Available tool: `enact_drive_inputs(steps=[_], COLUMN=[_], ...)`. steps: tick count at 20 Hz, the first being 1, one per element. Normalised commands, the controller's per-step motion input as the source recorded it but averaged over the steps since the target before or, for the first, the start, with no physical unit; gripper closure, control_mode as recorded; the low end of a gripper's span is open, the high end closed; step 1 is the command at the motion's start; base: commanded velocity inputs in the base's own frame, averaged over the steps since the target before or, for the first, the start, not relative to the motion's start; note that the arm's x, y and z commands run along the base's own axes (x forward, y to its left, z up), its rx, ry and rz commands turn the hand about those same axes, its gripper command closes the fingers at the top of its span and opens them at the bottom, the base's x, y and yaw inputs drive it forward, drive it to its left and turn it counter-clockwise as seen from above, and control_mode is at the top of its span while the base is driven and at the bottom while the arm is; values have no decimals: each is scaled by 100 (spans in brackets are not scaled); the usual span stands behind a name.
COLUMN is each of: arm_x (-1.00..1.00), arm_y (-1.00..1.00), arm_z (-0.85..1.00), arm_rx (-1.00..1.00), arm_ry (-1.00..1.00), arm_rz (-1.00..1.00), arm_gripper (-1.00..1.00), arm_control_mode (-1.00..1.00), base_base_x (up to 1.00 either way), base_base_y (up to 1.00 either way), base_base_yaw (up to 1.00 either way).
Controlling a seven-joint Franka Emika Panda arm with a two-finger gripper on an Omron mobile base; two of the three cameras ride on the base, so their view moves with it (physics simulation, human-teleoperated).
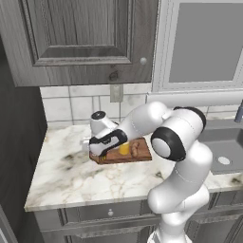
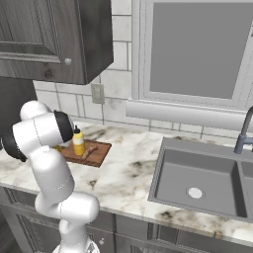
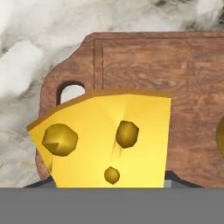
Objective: Retrieve the reheated potato from the microwave, then place the potato, cheese, and condiment on the cutting board.
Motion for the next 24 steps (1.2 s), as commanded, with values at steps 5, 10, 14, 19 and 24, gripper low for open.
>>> enact_drive_inputs(steps=[5,10,14,19,24], arm_x=[14,14,7,3,6], arm_y=[-13,-5,0,0,0], arm_z=[-9,-16,-17,-17,-6], arm_rx=[0,0,0,0,0], arm_ry=[-1,-1,-2,-1,-1], arm_rz=[0,0,0,0,-5], arm_gripper=[100,100,100,100,100], arm_control_mode=[-100,-100,-100,-100,-100], base_base_x=[0,0,0,0,0], base_base_y=[0,0,0,0,0], base_base_yaw=[0,0,0,0,0])
